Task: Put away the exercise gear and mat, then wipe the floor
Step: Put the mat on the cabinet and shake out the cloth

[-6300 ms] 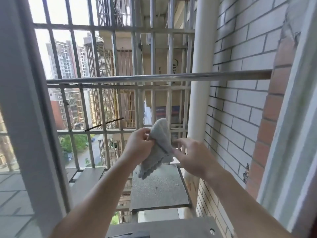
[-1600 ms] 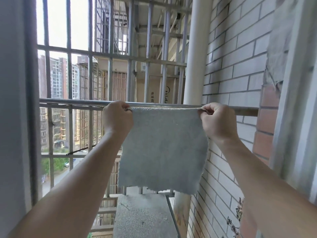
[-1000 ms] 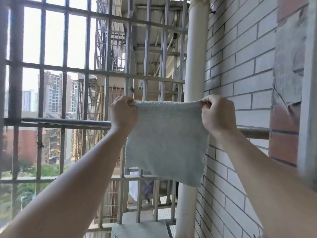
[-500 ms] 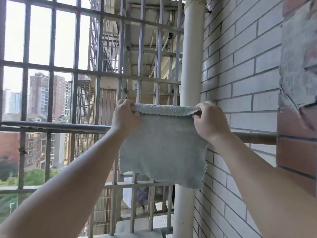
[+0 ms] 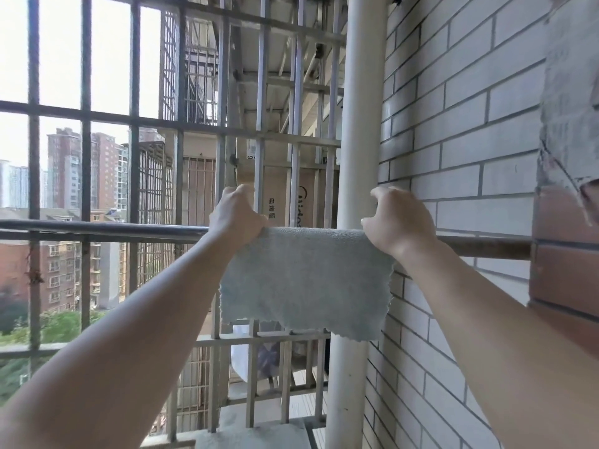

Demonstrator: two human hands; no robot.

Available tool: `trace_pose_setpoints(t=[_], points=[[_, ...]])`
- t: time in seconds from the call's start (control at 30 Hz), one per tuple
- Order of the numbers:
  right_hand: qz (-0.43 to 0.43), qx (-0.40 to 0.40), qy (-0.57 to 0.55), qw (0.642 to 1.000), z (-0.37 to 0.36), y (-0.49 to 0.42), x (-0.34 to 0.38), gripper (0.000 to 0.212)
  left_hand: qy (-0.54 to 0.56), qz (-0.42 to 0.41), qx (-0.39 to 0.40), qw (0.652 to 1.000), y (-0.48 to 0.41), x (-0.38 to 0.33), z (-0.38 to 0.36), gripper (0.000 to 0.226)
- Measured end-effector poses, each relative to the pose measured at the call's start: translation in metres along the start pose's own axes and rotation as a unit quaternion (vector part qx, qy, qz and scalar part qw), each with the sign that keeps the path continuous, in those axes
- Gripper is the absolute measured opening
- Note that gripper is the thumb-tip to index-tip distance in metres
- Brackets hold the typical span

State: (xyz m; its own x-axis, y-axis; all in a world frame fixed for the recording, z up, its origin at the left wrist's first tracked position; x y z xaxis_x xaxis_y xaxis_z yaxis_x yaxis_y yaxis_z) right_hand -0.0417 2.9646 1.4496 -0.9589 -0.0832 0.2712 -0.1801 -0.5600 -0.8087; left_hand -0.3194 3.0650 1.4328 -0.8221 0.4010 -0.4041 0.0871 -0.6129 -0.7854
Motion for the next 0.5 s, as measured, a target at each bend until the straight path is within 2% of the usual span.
trace_pose_setpoints(t=[0.07, 0.23, 0.5], points=[[0.003, 0.001, -0.005, 1.0, 0.002, 0.002, 0.001, 0.032, -0.001, -0.005, -0.001, 1.0, 0.001, 0.001, 0.0, 0.061], [0.028, -0.003, -0.026, 0.999, 0.007, 0.012, 0.01, 0.018, 0.017, -0.019, -0.031, 0.999, 0.015, 0.003, 0.006, 0.017], [0.024, 0.054, -0.027, 0.998, 0.006, 0.031, 0.006, 0.011, 0.057, -0.004, -0.017, 0.998, 0.043, 0.007, 0.016, 0.023]])
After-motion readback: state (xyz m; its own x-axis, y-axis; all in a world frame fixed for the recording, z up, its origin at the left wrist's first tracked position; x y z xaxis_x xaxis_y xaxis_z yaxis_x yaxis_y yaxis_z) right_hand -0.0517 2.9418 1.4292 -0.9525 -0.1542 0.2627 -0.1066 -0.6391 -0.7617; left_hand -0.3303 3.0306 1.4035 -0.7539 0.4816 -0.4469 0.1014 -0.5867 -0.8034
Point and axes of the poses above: each hand's wrist, its own y-axis away from the middle knuckle, its own z-axis out of the back of the hand, x = y × z, the point moved 10 cm from there along -y, towards the middle knuckle, and after that the axes turned 6 degrees about -z, right-handed, at the moved point
